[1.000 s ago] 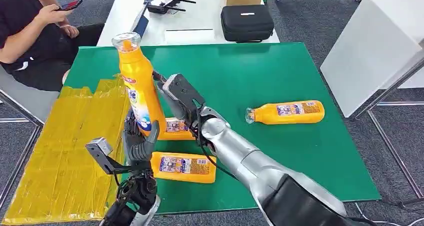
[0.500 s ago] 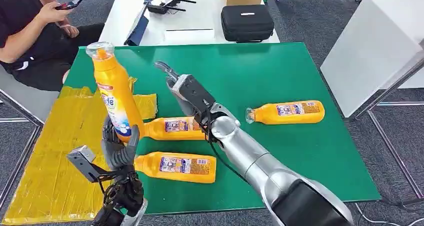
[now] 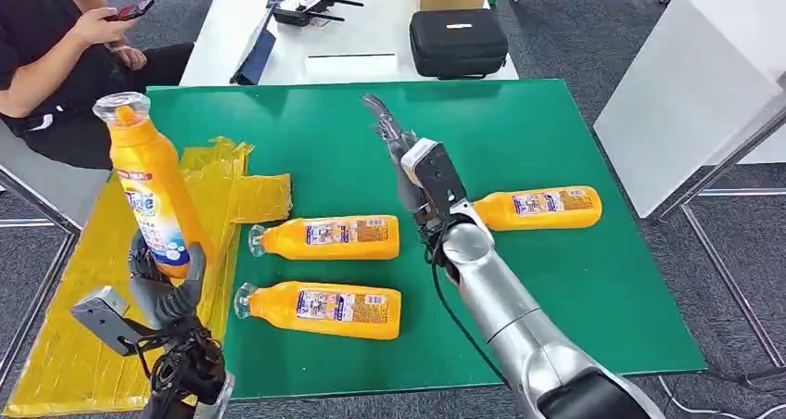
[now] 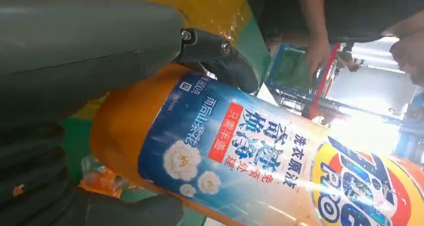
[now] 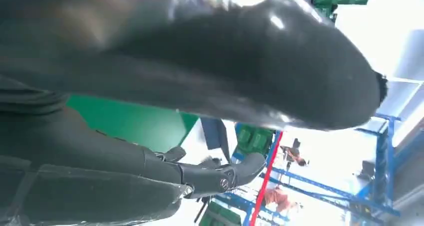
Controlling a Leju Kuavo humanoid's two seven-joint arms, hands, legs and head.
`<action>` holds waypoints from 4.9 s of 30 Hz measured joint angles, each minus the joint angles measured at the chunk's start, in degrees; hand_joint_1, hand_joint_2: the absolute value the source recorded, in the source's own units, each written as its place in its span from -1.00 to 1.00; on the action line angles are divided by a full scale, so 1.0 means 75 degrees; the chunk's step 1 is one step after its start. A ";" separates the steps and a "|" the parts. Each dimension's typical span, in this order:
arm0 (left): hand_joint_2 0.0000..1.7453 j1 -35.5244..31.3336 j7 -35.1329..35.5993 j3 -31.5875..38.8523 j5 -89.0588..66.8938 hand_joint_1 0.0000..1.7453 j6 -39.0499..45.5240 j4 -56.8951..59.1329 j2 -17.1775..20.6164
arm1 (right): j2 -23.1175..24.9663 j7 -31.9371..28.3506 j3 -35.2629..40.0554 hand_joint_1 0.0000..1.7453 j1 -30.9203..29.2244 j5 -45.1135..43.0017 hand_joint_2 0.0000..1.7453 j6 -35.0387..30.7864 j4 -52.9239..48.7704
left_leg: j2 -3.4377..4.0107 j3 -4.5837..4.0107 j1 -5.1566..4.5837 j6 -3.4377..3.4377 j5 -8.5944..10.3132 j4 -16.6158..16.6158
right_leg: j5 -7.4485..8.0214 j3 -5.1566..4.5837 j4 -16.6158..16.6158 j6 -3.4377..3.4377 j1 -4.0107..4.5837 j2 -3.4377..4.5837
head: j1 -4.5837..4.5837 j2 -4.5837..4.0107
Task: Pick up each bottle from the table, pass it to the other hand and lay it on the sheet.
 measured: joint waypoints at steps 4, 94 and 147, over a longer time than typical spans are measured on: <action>1.00 0.0001 0.0000 0.0110 -0.0009 1.00 -0.0003 0.0000 0.0000 | -0.0064 0.0000 -0.0059 -1.00 0.0051 0.0000 -1.00 0.0003 -0.0140 | 0.0000 0.0000 0.0000 0.0000 0.0000 0.0000 | 0.0000 0.0000 0.0000 0.0000 0.0000 0.0000 | 0.0000 0.0000; -1.00 -0.1311 0.0460 0.1384 -0.4867 -1.00 0.1000 0.1629 0.2119 | 0.0492 0.2891 0.2019 -1.00 0.1226 0.3212 1.00 -0.0056 0.1340 | 0.0002 -0.0032 0.0012 -0.0024 0.0040 -0.0004 | 0.0030 -0.0041 0.0006 -0.0043 0.0015 -0.0001 | 0.0006 0.0000; -1.00 -0.1164 0.0367 0.1626 -0.4389 -1.00 0.1099 0.1600 0.2314 | 0.0233 0.5482 0.3826 1.00 0.1536 0.7297 1.00 0.0259 0.1189 | 0.0021 0.0049 0.0015 -0.0050 0.0020 -0.0007 | 0.0008 -0.0062 0.0002 -0.0072 0.0016 0.0012 | 0.0003 0.0000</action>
